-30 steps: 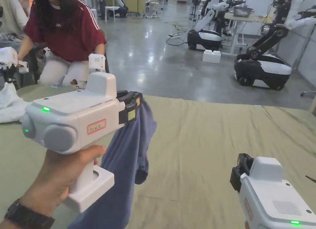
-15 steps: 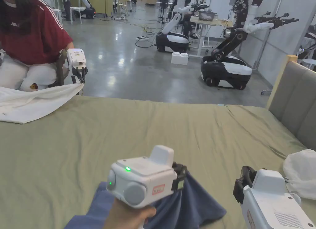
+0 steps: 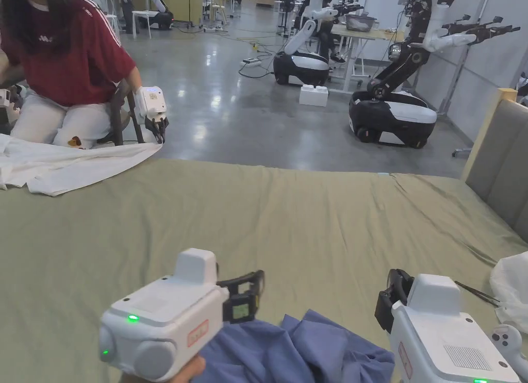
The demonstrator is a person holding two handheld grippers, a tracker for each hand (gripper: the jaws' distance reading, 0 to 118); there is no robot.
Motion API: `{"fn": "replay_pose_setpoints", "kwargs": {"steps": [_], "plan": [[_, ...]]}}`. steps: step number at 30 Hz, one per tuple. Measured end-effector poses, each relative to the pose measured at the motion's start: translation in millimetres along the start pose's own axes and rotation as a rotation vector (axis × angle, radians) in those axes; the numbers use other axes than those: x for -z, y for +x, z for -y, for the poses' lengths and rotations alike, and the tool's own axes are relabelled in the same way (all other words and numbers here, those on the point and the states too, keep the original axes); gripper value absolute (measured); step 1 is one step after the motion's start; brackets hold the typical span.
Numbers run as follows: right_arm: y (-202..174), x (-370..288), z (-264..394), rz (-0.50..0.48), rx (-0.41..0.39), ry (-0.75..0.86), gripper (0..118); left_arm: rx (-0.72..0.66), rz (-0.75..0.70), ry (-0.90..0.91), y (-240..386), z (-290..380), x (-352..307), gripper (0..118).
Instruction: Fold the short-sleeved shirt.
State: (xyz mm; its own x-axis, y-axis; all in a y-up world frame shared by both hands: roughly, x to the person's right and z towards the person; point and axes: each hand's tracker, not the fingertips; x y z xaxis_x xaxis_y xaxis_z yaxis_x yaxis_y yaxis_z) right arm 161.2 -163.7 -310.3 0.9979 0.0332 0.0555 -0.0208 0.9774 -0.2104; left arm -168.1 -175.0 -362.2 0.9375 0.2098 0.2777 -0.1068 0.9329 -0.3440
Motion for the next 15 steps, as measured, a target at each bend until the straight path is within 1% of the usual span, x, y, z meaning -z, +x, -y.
{"fn": "replay_pose_setpoints", "kwargs": {"steps": [1, 2, 3, 4, 5, 7, 8, 10, 13, 15], "plan": [[-4.5, 0.5, -1.9, -0.009, -0.003, 0.008, 2, 0.01, -0.055, 0.018, -8.9, -2.1, -8.7, 73], [-9.2, 1.7, -3.7, -0.016, -0.008, 0.013, 2, 0.017, -0.114, 0.031, -17.0, -3.4, -17.1, 66], [-13.4, 2.4, -5.0, -0.023, -0.014, 0.02, 2, 0.025, -0.164, 0.044, -25.2, -4.0, -25.4, 53], [-16.7, 2.8, -5.7, -0.029, -0.017, 0.028, 2, 0.029, -0.199, 0.055, -32.8, -3.9, -30.7, 36], [-21.6, 3.8, -6.6, -0.035, -0.022, 0.034, 2, 0.029, -0.249, 0.061, -41.6, -3.2, -38.4, 24], [-27.8, 6.4, -7.8, -0.047, -0.024, 0.035, 2, 0.038, -0.326, 0.06, -54.4, -0.2, -49.6, 5], [-31.0, 7.7, -7.9, -0.056, -0.02, 0.037, 2, 0.043, -0.366, 0.055, -61.8, 2.2, -54.9, 0], [-36.6, 10.1, -8.3, -0.066, -0.018, 0.033, 2, 0.047, -0.398, 0.008, -74.4, 7.8, -60.4, 0], [-43.4, 13.6, -7.6, -0.083, -0.016, 0.025, 2, 0.008, -0.378, -0.07, -94.8, 21.2, -63.4, 0], [-47.5, 15.5, -6.5, -0.089, -0.019, 0.02, 2, -0.023, -0.39, -0.176, -109.9, 33.5, -59.6, 0]]}}
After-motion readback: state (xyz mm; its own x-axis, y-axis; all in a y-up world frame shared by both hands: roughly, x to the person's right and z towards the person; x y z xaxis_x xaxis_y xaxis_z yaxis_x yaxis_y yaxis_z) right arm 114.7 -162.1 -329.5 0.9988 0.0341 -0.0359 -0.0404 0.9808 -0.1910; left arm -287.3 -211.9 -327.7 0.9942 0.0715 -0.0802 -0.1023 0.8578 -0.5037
